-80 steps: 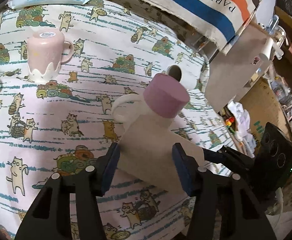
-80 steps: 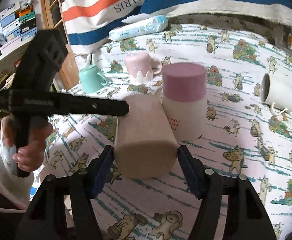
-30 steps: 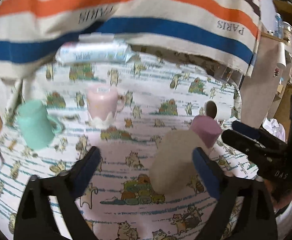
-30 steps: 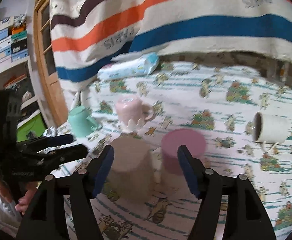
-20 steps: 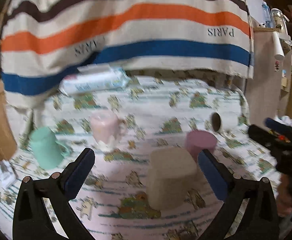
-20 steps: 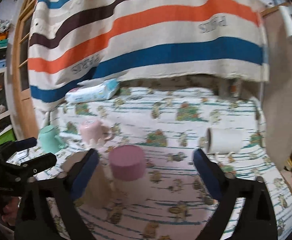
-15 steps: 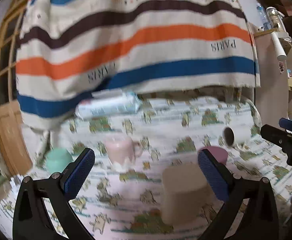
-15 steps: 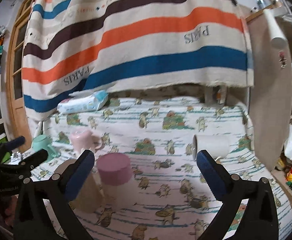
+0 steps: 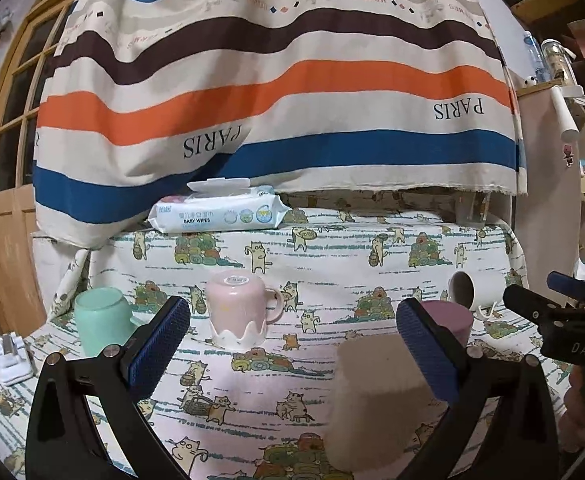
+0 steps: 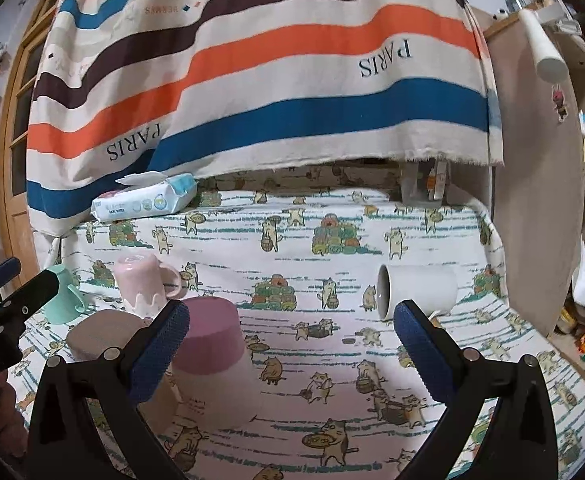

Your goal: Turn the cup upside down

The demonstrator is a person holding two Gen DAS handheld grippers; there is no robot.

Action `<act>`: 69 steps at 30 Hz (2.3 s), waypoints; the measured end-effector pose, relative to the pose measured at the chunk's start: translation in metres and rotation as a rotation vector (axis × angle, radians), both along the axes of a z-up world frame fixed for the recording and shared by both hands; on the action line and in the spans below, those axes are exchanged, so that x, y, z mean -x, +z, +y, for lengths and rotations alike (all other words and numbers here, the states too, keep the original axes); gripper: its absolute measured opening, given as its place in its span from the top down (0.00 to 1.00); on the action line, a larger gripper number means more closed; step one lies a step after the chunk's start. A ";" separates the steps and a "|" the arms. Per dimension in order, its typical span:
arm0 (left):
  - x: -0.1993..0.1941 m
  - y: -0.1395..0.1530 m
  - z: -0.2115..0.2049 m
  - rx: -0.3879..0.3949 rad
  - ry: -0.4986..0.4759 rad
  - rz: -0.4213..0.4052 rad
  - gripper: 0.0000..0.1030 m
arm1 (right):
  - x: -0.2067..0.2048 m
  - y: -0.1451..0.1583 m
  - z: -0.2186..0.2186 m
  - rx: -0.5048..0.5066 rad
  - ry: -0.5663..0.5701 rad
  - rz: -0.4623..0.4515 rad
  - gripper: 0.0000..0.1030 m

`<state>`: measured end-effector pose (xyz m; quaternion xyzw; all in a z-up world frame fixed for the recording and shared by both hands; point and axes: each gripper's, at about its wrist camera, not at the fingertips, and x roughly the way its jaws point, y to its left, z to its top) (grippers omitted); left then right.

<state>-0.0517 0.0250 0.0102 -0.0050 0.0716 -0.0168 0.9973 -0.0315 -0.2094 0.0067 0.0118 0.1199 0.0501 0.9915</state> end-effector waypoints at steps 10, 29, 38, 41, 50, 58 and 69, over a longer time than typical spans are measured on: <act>-0.002 -0.008 -0.003 -0.010 0.004 0.014 0.00 | -0.005 -0.014 0.010 0.051 -0.014 -0.002 0.00; -0.008 -0.011 -0.004 -0.010 0.024 0.059 0.00 | -0.015 -0.017 0.011 0.057 -0.044 0.047 0.00; -0.010 -0.011 -0.003 -0.010 0.024 0.059 0.00 | -0.013 -0.017 0.012 0.057 -0.028 0.044 0.00; -0.010 -0.011 -0.003 -0.011 0.019 0.057 0.00 | -0.013 -0.017 0.012 0.058 -0.027 0.044 0.00; -0.010 -0.012 -0.005 -0.015 0.008 0.058 0.00 | -0.013 -0.017 0.012 0.057 -0.025 0.044 0.00; -0.007 -0.012 -0.004 -0.013 0.013 0.055 0.00 | -0.012 -0.017 0.013 0.058 -0.024 0.043 0.00; -0.008 -0.011 -0.003 -0.013 0.015 0.054 0.00 | -0.012 -0.017 0.013 0.058 -0.024 0.044 0.00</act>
